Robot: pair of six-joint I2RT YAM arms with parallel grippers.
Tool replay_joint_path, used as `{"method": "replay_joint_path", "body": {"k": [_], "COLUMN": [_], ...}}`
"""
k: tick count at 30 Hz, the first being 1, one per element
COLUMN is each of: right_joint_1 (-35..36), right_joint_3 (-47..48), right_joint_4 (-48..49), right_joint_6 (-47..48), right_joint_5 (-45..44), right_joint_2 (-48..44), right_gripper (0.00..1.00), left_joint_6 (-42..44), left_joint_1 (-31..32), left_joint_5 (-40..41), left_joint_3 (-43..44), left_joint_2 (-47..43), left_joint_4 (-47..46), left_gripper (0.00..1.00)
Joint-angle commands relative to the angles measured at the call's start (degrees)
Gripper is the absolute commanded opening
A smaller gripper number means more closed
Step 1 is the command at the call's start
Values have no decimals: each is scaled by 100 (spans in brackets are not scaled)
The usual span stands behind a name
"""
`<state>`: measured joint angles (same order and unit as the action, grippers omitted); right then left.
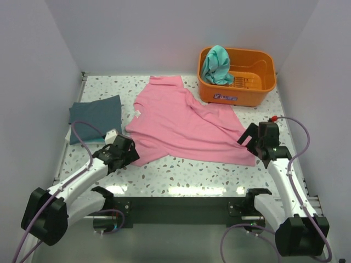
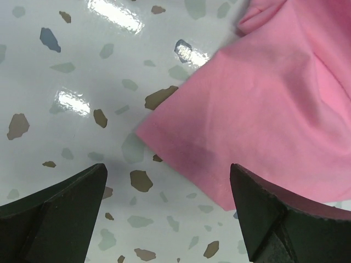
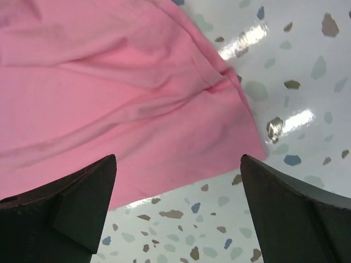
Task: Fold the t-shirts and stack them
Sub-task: Flatten the tshirt out
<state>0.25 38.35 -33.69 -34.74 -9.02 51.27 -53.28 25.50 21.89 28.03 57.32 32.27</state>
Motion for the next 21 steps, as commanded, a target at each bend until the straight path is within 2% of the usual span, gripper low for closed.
{"method": "replay_joint_path", "body": {"k": [1, 6, 7, 9, 10, 14, 15, 16, 17, 21], "right_joint_1": [-16, -16, -16, -16, -16, -8, -8, -16, -8, -16], "right_joint_3": [-143, -231, -249, -275, -284, -310, -310, -363, -363, -346], "right_joint_4": [-418, -507, -524, -559, -568, -700, -752, -753, -779, -1138], "right_joint_6": [-270, -165, -156, -173, -191, -340, -366, -358, -367, -944], "right_joint_5": [-408, -277, -259, -276, -294, -460, -504, -522, -531, -759], "right_joint_2": [-152, -117, -99, -64, -47, -99, -134, -178, -187, -56], "right_gripper": [99, 99, 99, 99, 99, 99, 98, 99, 99, 99], "left_joint_6": [-394, -350, -324, -341, -341, -324, -306, -245, -53, 151], "left_joint_1": [-45, -80, -89, -97, -97, -98, -106, -106, -106, -97], "left_joint_5": [236, 255, 228, 237, 237, 246, 228, 158, -8, 52], "left_joint_3": [-17, -17, -17, 9, 9, -69, -122, -140, -131, -131], "left_joint_2": [130, 516, 587, 815, 920, 1044, 1070, 1071, 1079, 852], "left_joint_4": [-54, -423, -484, -564, -555, -678, -722, -905, -968, -1039], "left_gripper": [98, 90, 85, 82, 75, 61, 42, 17, 0, 0]}}
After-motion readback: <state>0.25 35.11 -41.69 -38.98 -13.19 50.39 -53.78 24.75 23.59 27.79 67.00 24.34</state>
